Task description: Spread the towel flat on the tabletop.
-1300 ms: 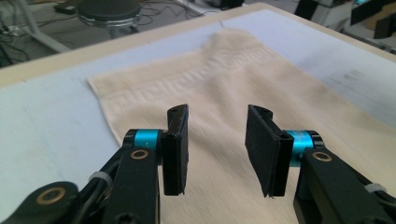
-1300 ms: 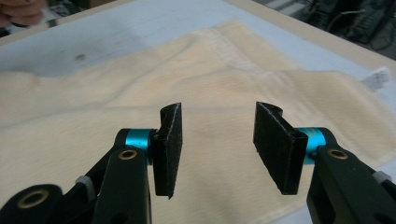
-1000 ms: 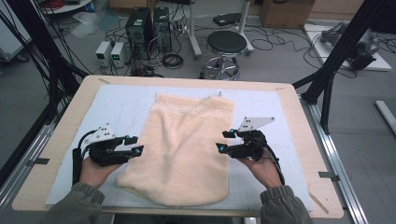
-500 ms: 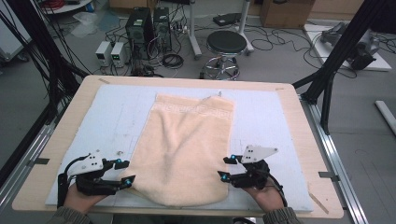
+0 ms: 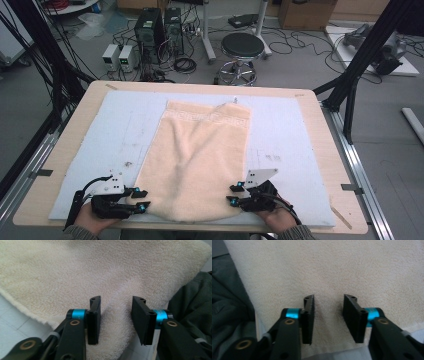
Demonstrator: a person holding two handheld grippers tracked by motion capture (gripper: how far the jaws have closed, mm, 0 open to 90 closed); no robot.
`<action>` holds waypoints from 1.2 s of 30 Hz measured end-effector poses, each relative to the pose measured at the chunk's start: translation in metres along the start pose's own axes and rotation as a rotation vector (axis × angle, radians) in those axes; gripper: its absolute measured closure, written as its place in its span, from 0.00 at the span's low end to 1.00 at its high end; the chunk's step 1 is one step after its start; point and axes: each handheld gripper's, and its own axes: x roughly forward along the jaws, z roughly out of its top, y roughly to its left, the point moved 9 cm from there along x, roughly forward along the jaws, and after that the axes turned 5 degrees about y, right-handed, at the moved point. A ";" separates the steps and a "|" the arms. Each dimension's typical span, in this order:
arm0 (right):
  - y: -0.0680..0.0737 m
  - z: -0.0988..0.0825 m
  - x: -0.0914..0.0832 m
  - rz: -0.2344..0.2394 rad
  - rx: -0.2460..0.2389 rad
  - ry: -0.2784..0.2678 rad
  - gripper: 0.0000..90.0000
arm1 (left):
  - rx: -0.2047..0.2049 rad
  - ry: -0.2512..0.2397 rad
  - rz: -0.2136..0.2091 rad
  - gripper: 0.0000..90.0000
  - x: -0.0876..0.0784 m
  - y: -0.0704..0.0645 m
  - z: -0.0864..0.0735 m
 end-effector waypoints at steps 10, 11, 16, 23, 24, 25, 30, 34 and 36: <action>-0.007 0.016 -0.020 -0.016 -0.006 -0.020 0.96 | -0.034 -0.100 -0.008 0.92 -0.015 -0.001 0.036; -0.012 0.022 -0.029 -0.033 0.004 -0.051 0.96 | -0.051 -0.132 -0.019 0.92 -0.021 0.001 0.046; -0.052 0.050 -0.066 -0.140 0.034 -0.107 0.96 | -0.129 -0.253 0.032 0.91 -0.033 0.037 0.101; -0.125 0.048 -0.040 -0.204 0.185 -0.011 0.96 | -0.281 -0.184 0.207 0.91 0.011 0.108 0.113; -0.125 0.048 -0.040 -0.204 0.185 -0.011 0.96 | -0.281 -0.184 0.207 0.90 0.011 0.108 0.113; -0.131 0.043 -0.031 -0.207 0.206 0.007 0.96 | -0.281 -0.184 0.207 0.90 0.011 0.108 0.113; -0.141 0.035 -0.017 -0.201 0.254 -0.020 0.79 | -0.295 -0.140 0.228 0.68 0.029 0.120 0.105; -0.123 0.042 -0.040 -0.191 0.201 -0.116 0.73 | -0.232 -0.181 0.239 0.63 0.000 0.104 0.106; -0.106 0.043 -0.050 -0.174 0.168 -0.136 0.72 | -0.224 -0.194 0.234 0.60 -0.005 0.099 0.105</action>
